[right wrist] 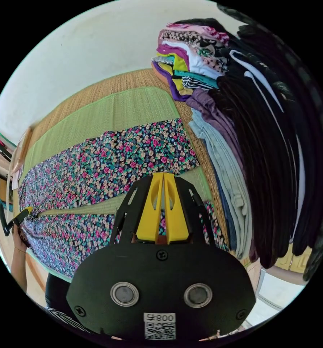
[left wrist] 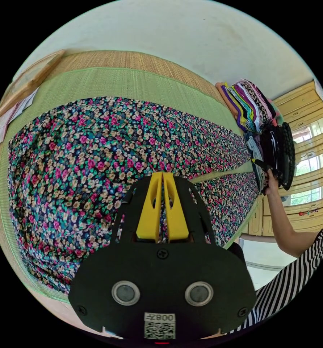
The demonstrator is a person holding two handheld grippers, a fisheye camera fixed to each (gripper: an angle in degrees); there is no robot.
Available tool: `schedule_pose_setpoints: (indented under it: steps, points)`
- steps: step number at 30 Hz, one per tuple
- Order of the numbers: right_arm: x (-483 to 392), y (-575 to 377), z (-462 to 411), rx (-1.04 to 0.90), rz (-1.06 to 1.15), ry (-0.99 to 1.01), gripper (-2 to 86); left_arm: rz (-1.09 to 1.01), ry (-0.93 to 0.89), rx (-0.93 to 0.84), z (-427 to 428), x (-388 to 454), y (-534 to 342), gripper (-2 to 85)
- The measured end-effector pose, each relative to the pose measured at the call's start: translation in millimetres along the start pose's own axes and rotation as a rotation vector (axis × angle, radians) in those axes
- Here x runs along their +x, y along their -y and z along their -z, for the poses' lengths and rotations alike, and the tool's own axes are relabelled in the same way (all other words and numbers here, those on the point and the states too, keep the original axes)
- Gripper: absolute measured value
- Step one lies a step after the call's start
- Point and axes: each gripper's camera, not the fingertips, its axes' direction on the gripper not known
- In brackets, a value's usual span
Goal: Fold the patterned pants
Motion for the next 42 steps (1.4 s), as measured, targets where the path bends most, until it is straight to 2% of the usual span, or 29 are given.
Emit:
schedule_pose_setpoints:
  steps: [3,6,12,16,20,22,23,26,33,37,42]
  points:
    - [-13,-30,-10,0.009,-0.012,0.053,0.0,0.076,0.028,-0.020,14,-44,-21,0.1]
    - [-30,-40,-53,-0.121,0.012,0.055,0.1,0.145,-0.087,-0.044,20,-85,-38,0.1]
    - [-105,-53,-31,-0.018,0.130,0.116,0.0,0.129,-0.032,0.002,87,-131,-82,0.1]
    - [-224,-101,-39,-0.079,0.366,0.361,0.1,0.231,0.111,-0.007,123,-183,-132,0.1]
    - [-367,-167,-70,-0.240,0.665,0.495,0.1,0.381,0.121,-0.017,142,-237,-174,0.1]
    - [-417,-194,-87,-0.299,0.765,0.461,0.0,0.409,0.140,-0.060,144,-253,-188,0.1]
    - [-444,-211,-97,-0.329,0.830,0.432,0.0,0.403,0.094,-0.045,148,-261,-197,0.1]
    - [-482,-236,-121,-0.335,0.871,0.310,0.0,0.412,0.042,-0.049,160,-279,-211,0.1]
    - [-516,-237,-143,-0.371,0.846,0.282,0.1,0.347,0.025,-0.005,191,-304,-220,0.1]
    - [-537,-249,-169,-0.378,0.862,0.248,0.1,0.311,-0.014,-0.066,195,-324,-217,0.1]
    - [-559,-254,-188,-0.370,0.894,0.229,0.2,0.178,0.073,-0.114,209,-321,-208,0.2]
